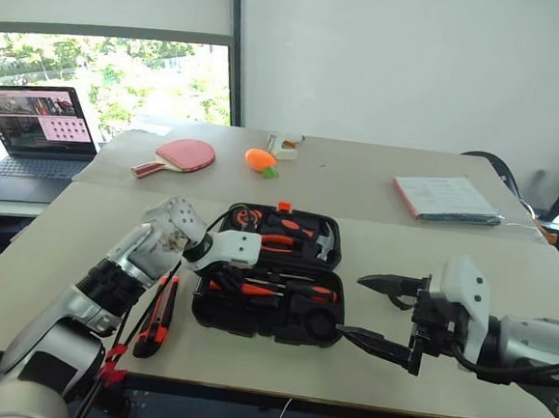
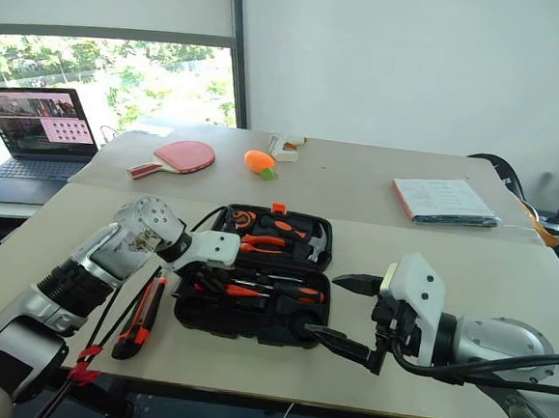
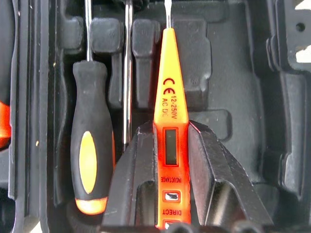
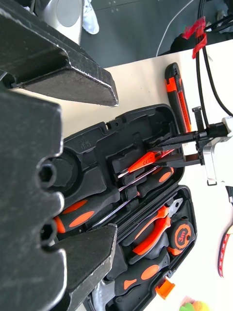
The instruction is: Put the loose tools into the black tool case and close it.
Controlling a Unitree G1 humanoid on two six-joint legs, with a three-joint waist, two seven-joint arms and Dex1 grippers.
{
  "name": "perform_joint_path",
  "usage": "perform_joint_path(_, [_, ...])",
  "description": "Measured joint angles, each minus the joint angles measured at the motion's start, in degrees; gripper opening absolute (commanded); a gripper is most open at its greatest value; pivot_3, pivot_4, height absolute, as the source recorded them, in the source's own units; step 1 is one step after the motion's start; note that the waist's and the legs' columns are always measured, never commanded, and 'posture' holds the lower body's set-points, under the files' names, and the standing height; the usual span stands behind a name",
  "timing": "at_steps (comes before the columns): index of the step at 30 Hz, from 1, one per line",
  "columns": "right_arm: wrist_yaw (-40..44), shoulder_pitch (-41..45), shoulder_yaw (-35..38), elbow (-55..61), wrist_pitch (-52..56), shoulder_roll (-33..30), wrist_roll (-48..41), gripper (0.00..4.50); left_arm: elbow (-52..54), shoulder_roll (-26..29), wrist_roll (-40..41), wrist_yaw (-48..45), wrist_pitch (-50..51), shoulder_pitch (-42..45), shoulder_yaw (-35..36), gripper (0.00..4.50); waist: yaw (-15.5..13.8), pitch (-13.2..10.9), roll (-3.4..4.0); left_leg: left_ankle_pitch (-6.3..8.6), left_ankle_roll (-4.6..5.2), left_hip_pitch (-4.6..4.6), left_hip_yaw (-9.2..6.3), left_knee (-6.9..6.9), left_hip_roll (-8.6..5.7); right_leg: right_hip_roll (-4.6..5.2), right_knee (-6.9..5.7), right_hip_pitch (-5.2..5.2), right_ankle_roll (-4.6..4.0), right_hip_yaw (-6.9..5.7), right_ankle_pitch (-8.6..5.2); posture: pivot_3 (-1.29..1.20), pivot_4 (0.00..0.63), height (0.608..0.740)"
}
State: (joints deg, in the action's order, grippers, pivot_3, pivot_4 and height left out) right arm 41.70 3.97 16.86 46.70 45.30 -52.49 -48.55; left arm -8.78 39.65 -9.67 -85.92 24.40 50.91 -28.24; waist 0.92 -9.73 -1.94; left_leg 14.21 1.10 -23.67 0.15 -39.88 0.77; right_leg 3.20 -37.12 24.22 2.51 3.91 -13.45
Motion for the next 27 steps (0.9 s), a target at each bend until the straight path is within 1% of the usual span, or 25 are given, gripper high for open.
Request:
perform_joint_path(5, [-0.50, 0.48, -0.05, -0.01, 0.00, 0.01, -0.01, 4.50, -0.74, 0.75, -0.14, 0.11, -2.00, -0.08, -0.05, 0.44, -0.02, 0.00, 0.00, 0.00, 0.00, 0.03, 0.01, 0.00, 0.00, 0.00, 0.00, -0.03, 0.00, 0.00, 0.00, 0.00, 0.150, 0.740])
perform_joint_path(18, [-0.65, 0.56, -0.25, -0.05, -0.02, 0.05, -0.01, 4.50, -0.82, 0.58, -0.14, 0.94, -1.80, -0.48, 0.05, 0.44, 0.02, 0.02, 0.02, 0.00, 0.00, 0.16, 0.03, 0.01, 0.01, 0.00, 0.00, -0.12, 0.00, 0.02, 0.00, 0.00, 0.150, 0.740])
perform_joint_path(20, [-0.65, 0.57, -0.30, -0.06, -0.03, 0.05, 0.01, 4.50, -0.79, 0.57, 0.08, 0.97, -1.23, -0.63, 0.25, 1.43, 0.04, 0.02, 0.04, 0.00, 0.00, 0.17, 0.02, 0.02, 0.01, 0.00, 0.00, -0.12, 0.00, 0.03, 0.00, 0.00, 0.150, 0.740])
perform_joint_path(21, [-0.65, 0.58, -0.36, -0.07, -0.03, 0.05, 0.02, 4.50, -0.78, 0.51, 0.35, 0.87, -0.32, -0.75, 0.35, 1.54, 0.06, 0.02, 0.04, 0.00, 0.00, 0.17, 0.02, 0.02, 0.01, 0.00, 0.00, -0.12, 0.00, 0.03, 0.00, 0.00, 0.150, 0.740])
perform_joint_path(26, [-0.65, 0.60, -0.68, -0.10, -0.17, 0.05, 0.07, 4.50, 0.48, 0.55, 3.08, -1.70, 4.58, -1.92, 0.24, 3.40, 0.07, 0.02, 0.03, 0.00, 0.00, 0.09, 0.02, 0.01, 0.02, -0.02, -0.02, -0.05, 0.00, 0.02, 0.00, 0.00, 0.150, 0.740])
perform_joint_path(27, [-0.64, 0.62, -0.75, -0.10, -0.21, 0.05, 0.10, 4.50, 0.84, 0.63, 3.31, -2.13, 5.29, -1.92, 0.24, 3.71, 0.03, 0.02, 0.03, 0.00, 0.00, 0.07, 0.02, 0.01, 0.02, -0.02, -0.01, -0.05, 0.00, 0.02, 0.00, 0.00, 0.150, 0.740])
